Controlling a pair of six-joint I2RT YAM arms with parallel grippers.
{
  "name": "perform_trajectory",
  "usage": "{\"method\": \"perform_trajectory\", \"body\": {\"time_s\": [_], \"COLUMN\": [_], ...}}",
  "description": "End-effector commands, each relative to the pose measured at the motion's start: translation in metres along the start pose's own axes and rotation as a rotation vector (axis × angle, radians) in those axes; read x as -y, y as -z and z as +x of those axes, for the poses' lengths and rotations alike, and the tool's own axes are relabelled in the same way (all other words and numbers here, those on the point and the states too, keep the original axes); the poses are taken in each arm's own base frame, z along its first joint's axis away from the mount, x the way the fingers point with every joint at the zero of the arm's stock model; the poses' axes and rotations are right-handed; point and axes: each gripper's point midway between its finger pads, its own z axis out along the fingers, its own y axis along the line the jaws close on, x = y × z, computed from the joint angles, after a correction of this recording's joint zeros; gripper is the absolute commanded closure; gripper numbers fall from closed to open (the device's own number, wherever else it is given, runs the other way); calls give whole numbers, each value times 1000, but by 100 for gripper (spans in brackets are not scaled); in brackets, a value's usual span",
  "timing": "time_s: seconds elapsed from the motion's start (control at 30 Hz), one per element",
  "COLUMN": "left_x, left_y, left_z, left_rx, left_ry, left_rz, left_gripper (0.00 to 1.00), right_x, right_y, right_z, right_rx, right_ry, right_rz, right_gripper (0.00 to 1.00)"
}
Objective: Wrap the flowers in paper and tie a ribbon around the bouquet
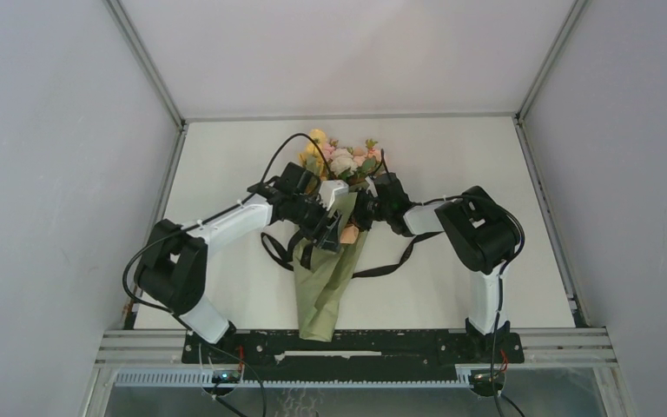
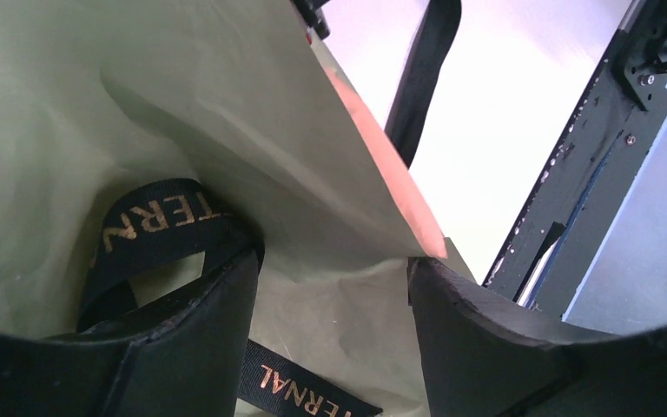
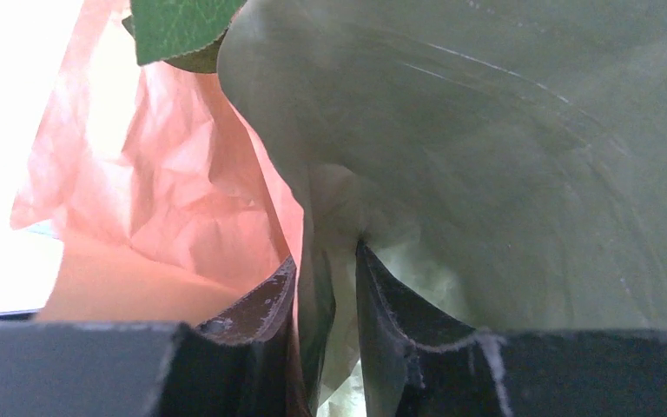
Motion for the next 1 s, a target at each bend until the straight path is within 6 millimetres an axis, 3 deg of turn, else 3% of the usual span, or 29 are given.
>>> {"method": "perform_trajectory", "body": {"time_s": [0.0, 0.27, 0.47, 0.63, 0.87, 0.97], "left_x": [13, 2, -5, -16, 4, -12], "left_y": [11, 13, 11, 6, 23, 28], "left_z": [-33, -55, -68, -70, -74, -69], "left_rx": [79, 109, 124, 116, 141, 164], "left_ry": [-50, -42, -30, 23, 11, 72], "left_rz": [27, -34, -59, -63, 10, -11], "left_gripper": [31, 32, 28, 28, 24, 23], "right_x": [-13, -10, -11, -10, -9, -10], "right_y": [-5, -3, -4, -5, -8, -8], "right_z": [-8, -5, -5, -3, -3, -3], "right_rx": [27, 12, 12, 1, -7, -11], "right_ry": [44, 54, 62, 79, 101, 105], "right_rz": [-38, -28, -36, -21, -6, -7], "right_gripper": [67, 68, 69, 70, 70, 70]}}
